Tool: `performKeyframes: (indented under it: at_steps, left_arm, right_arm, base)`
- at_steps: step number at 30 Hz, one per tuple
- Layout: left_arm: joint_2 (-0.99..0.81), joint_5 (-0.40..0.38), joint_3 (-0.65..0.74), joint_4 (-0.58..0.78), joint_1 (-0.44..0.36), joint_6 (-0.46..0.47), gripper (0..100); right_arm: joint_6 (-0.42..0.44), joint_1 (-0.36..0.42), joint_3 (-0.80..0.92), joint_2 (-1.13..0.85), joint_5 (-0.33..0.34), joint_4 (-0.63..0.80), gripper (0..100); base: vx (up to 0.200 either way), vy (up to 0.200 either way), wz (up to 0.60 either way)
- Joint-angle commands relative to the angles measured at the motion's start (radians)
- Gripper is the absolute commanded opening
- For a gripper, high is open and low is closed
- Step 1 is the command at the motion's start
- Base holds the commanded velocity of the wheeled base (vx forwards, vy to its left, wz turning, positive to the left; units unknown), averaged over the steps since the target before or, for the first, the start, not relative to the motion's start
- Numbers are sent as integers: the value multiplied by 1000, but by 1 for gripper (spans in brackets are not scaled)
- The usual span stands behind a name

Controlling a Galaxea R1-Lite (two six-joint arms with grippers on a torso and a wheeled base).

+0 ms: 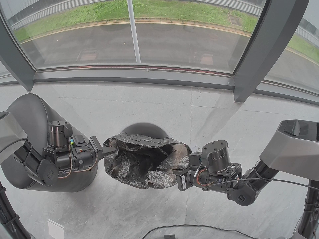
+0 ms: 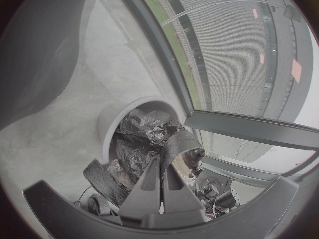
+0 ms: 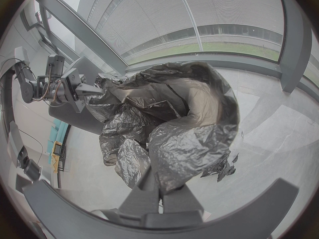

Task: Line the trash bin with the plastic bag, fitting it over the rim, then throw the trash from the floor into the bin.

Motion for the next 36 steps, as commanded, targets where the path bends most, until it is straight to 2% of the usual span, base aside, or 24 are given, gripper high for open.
performKeyframes:
  at_steps: [1,4,12,24,30,36]
  left_arm:
    - [-1,6,-27,61,1,1,0]
    - [-1,31,-38,104,-1,1,0]
    - [-25,31,-38,141,-10,2,0]
    - [-5,32,-44,147,-18,2,0]
    - [41,32,-147,147,-2,4,0]
    - [64,32,-193,148,-1,5,0]
  right_arm:
    - [0,7,27,-21,3,2,0]
    - [0,7,43,-21,6,-1,0]
    - [-2,5,52,-30,6,4,0]
    - [0,-8,24,15,-3,-8,0]
    - [-8,-76,-42,30,-19,-8,0]
    - [-25,-87,-46,33,-42,-8,0]
  base:
    - [0,0,0]
    - [0,0,0]
    - [0,0,0]
    - [0,0,0]
    - [0,0,0]
    - [0,0,0]
